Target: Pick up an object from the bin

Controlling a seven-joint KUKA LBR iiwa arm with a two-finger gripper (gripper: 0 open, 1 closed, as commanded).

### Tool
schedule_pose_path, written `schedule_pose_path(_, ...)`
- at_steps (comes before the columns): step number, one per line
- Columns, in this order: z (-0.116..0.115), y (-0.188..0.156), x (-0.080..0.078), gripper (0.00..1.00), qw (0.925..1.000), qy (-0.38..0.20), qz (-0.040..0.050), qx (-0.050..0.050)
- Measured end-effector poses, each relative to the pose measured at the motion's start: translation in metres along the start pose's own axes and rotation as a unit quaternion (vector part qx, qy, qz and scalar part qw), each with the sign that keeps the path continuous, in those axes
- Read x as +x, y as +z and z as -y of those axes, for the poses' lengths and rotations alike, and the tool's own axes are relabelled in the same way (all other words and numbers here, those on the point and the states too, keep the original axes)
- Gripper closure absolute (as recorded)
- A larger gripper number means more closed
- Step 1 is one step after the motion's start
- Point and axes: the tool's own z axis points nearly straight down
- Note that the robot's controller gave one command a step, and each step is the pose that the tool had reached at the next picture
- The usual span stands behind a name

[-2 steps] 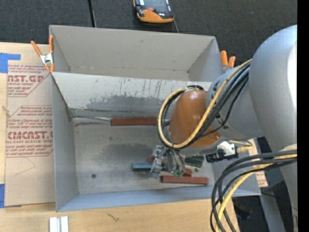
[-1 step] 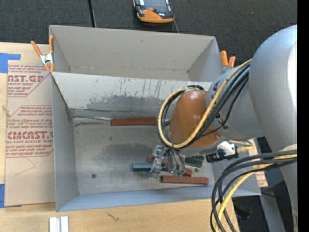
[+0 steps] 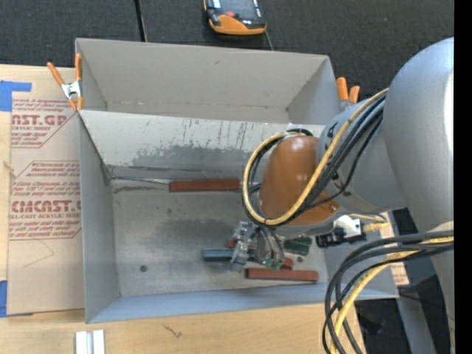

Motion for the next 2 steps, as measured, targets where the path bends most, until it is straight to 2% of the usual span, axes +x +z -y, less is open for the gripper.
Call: schedule_pose_path(2,-0.0003,-0.0221,-0.0003,1.00,1.0000,0.000,0.0014,0.000)
